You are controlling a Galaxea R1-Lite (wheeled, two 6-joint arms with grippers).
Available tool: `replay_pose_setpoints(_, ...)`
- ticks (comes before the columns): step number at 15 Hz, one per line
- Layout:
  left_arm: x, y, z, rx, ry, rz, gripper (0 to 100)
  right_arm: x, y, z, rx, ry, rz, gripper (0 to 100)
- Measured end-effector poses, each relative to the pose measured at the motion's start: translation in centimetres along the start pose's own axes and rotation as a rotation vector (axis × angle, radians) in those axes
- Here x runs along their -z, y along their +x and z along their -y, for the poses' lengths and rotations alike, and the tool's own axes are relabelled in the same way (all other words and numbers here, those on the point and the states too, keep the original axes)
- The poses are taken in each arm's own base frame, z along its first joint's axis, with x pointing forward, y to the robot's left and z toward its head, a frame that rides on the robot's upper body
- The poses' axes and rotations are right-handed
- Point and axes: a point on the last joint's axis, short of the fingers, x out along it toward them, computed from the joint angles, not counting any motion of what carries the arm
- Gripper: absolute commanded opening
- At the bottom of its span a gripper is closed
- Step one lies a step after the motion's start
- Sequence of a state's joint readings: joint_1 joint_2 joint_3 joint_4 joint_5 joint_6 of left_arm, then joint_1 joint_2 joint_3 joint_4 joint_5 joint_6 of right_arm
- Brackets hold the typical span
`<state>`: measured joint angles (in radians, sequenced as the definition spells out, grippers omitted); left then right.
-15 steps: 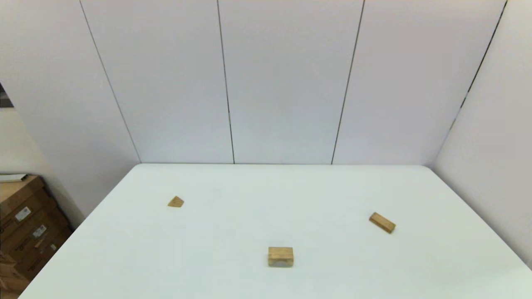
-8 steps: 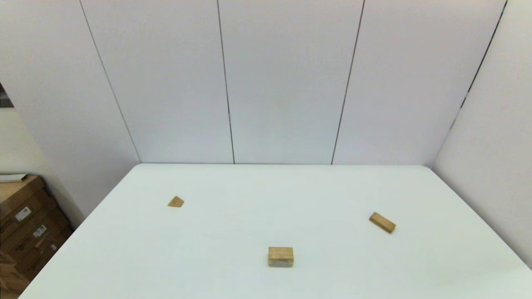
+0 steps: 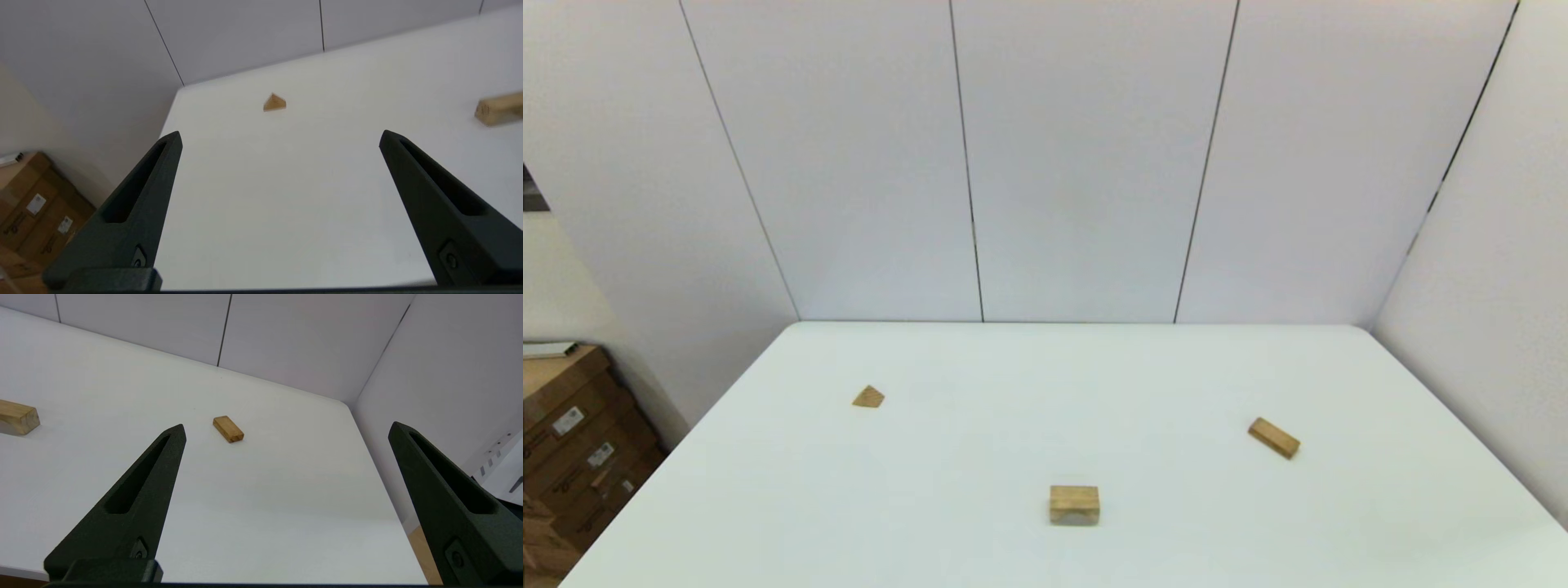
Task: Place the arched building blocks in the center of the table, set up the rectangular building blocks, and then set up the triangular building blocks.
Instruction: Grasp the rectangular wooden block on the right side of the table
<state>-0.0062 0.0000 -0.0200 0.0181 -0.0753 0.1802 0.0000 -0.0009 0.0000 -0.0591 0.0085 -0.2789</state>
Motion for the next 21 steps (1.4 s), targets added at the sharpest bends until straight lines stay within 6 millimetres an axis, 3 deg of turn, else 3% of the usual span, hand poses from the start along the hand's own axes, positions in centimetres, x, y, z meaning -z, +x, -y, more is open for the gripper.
replay_pose_setpoints(6,0.43,0.15,-0.03,-0.041,-0.108,-0.013,100,0.0,0.0,0.0,0.0,-0.001,0.001,100)
replay_pose_setpoints(21,0.43,0.15,-0.03,-0.042,-0.111,-0.012,100,0.0,0.0,0.0,0.0,-0.001,0.0,100)
